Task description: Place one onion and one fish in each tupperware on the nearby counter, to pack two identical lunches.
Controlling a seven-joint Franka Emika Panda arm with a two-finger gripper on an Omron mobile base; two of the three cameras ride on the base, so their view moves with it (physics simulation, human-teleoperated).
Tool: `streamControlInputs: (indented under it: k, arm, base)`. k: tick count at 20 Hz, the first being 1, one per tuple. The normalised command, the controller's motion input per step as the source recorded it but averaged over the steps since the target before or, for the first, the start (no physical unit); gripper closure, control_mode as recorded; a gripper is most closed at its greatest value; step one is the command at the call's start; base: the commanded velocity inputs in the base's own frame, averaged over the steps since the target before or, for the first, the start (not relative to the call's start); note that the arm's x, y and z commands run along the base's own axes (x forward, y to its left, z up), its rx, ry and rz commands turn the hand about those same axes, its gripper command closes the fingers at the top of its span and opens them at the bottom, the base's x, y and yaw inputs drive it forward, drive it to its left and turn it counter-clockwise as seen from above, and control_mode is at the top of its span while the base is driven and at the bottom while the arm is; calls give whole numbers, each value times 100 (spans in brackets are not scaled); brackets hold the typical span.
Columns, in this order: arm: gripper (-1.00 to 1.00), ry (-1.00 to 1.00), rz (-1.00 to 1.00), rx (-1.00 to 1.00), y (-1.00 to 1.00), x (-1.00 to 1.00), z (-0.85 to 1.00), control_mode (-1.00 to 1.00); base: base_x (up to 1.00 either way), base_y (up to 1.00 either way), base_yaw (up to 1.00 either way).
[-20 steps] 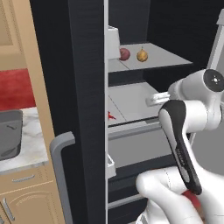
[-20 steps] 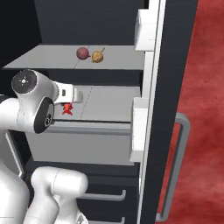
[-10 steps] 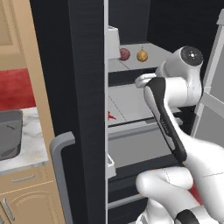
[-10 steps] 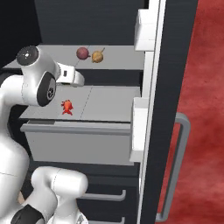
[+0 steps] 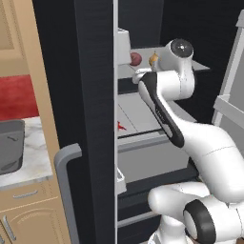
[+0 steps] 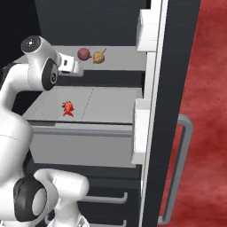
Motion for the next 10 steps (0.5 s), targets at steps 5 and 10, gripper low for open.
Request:
streamControlInputs:
  k: [5,10]
  arm:
    - [-100,0,0,5,4,47,29,-100]
    - [-100,0,0,4,0,44,21,-100]
  base:
    - [0,0,0]
    - [0,0,0]
